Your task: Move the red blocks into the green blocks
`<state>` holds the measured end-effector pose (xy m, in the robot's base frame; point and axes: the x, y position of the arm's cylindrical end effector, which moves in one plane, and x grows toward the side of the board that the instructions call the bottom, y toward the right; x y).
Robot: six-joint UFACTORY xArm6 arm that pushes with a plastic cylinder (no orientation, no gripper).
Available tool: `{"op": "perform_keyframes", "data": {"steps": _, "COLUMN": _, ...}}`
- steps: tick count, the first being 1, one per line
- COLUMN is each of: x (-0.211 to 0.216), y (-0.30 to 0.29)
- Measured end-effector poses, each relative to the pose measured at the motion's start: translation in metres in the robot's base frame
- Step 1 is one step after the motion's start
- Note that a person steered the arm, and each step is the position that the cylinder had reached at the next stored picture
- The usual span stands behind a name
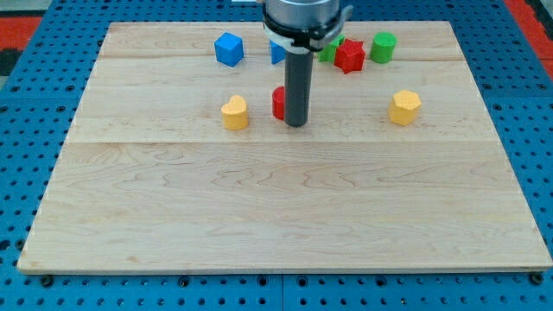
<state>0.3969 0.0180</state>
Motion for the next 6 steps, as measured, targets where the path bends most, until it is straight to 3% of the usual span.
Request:
{"op": "perform_keyframes", "data": {"steps": 1, "x": 0.036, "y": -0.005}}
{"op": "perform_keyframes", "data": {"steps": 2, "x": 0.017, "y": -0.059}}
{"op": "perform_keyframes", "data": {"steps": 4, "x": -0.050, "y": 0.037}}
{"op": "perform_keyframes", "data": {"steps": 5, "x": -0.084, "y": 0.050}}
{"op": "perform_keyframes", "data": {"steps": 6, "x": -0.088, "y": 0.012}}
